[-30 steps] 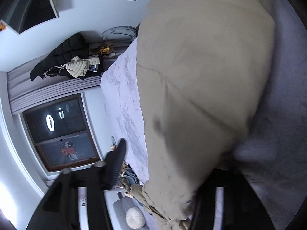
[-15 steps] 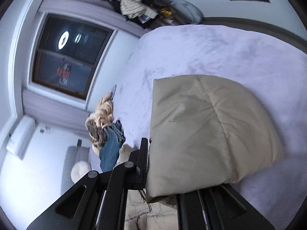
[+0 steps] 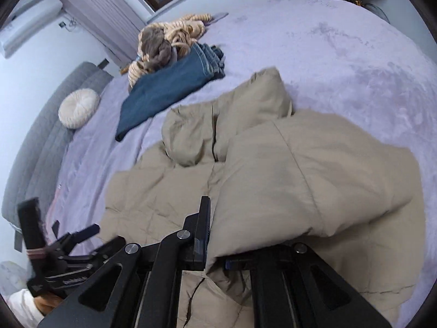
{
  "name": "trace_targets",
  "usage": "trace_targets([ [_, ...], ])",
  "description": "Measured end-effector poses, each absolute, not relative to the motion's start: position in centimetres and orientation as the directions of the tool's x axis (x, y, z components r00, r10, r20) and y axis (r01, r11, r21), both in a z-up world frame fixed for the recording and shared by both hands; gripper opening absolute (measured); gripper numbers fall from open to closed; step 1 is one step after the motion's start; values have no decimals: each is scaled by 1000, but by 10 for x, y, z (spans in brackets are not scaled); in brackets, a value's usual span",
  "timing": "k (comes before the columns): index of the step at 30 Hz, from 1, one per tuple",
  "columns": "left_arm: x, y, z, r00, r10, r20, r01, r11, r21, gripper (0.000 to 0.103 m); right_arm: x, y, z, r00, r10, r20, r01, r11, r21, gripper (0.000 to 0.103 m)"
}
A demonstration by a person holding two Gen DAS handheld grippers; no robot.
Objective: Fold large clothes
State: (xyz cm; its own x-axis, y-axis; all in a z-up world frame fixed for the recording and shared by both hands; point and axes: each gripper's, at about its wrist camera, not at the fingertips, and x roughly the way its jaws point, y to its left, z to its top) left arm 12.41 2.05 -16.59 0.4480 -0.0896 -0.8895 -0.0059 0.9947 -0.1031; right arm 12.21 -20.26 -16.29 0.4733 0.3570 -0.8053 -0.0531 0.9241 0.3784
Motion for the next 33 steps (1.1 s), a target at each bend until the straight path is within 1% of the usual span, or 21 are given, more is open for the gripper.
trace_targets([
  [4, 127, 25, -176, 442, -106, -891, -3, 993, -120, 103, 122, -205, -198, 421, 322, -848, 28, 930, 368, 9],
  [7, 132, 21, -180, 429, -127, -894, 12, 991, -135, 103, 123, -212, -205, 398, 321, -859, 72, 923, 378, 12],
  [8, 134, 20, -180, 428, -136, -893, 16, 990, -143, 103, 123, -214, -203, 391, 329, -859, 83, 917, 389, 22],
  [9, 136, 19, -179, 428, -148, -892, 20, 988, -154, 103, 121, -217, -198, 389, 345, -854, 91, 908, 408, 42],
  [10, 137, 19, -177, 430, -162, -888, 24, 985, -169, 103, 118, -221, -191, 399, 363, -842, 94, 897, 431, 54],
  [11, 138, 20, -175, 434, -175, -884, 25, 983, -183, 103, 117, -223, -183, 416, 368, -832, 100, 891, 443, 71],
  [12, 141, 22, -173, 439, -188, -879, 25, 980, -197, 103, 111, -230, -174, 449, 355, -820, 118, 886, 448, 74],
  [15, 146, 32, -167, 448, -212, -868, 19, 974, -227, 103, 98, -259, -161, 511, 321, -797, 222, 847, 483, 74],
  [19, 152, 45, -166, 458, -213, -863, 13, 972, -233, 103, 92, -305, -164, 578, 327, -747, 369, 712, 598, 74],
  [20, 153, 49, -166, 458, -217, -862, 10, 971, -239, 103, 94, -309, -164, 592, 332, -734, 381, 688, 618, 72],
  [22, 152, 57, -167, 458, -234, -857, 3, 965, -263, 103, 101, -310, -159, 607, 330, -723, 376, 682, 627, 53],
  [23, 152, 60, -168, 457, -250, -854, 1, 960, -280, 103, 106, -304, -156, 605, 332, -724, 360, 697, 620, 32],
  [24, 151, 65, -168, 455, -274, -847, 0, 952, -307, 103, 113, -294, -150, 603, 335, -724, 329, 722, 609, 15],
  [26, 149, 74, -169, 454, -320, -832, -3, 933, -361, 103, 122, -271, -138, 602, 351, -717, 249, 771, 586, 11],
  [29, 149, 89, -170, 454, -386, -804, -27, 895, -445, 103, 132, -215, -121, 576, 385, -721, 72, 855, 514, 11],
  [31, 149, 99, -172, 454, -436, -777, -51, 858, -511, 103, 134, -172, -121, 534, 392, -749, -35, 896, 443, 11],
  [33, 148, 108, -174, 453, -496, -741, -68, 809, -584, 103, 133, -130, -133, 469, 385, -795, -111, 919, 379, 15],
])
